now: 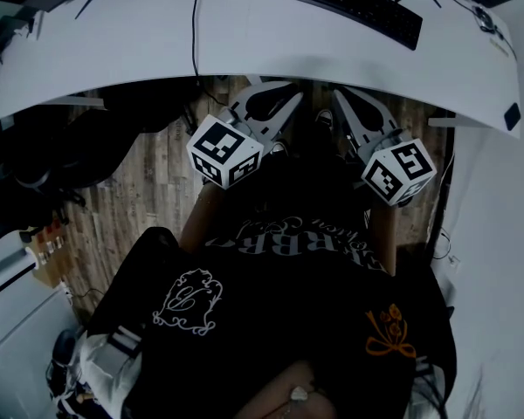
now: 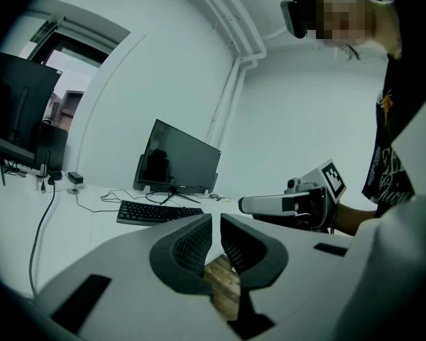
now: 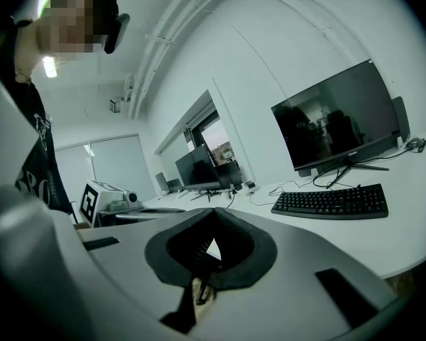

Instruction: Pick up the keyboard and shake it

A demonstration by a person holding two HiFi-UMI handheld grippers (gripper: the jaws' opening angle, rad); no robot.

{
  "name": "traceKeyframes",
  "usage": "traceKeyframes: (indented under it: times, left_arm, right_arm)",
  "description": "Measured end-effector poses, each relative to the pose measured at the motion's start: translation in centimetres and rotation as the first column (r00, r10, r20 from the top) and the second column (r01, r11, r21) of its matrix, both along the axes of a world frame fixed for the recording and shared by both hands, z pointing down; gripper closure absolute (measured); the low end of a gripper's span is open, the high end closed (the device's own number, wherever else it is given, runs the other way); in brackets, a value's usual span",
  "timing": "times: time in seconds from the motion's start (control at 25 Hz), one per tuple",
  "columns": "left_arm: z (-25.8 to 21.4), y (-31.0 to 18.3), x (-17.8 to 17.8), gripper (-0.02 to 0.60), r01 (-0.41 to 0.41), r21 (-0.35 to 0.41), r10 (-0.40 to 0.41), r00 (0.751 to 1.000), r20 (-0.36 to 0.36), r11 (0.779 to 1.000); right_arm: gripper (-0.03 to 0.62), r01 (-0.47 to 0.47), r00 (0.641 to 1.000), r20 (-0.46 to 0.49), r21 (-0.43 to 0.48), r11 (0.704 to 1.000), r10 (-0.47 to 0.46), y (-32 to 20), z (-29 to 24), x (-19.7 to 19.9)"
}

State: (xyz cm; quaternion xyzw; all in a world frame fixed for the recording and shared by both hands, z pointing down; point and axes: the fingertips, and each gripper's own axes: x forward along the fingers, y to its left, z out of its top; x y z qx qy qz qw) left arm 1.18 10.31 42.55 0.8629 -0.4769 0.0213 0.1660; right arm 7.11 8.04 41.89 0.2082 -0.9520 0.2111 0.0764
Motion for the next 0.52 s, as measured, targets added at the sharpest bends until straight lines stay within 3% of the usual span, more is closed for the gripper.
traceKeyframes:
  times: [0.52]
  left_arm:
    - [-0.1,0.5,1.4,0.531,-0.022,0.005,0.022,1.0,0.008,1.0]
  right_arm:
    - [0.585,0.022,1.0,-0.023,0.025,0.999,-0.021,0.3,0.0,0.9]
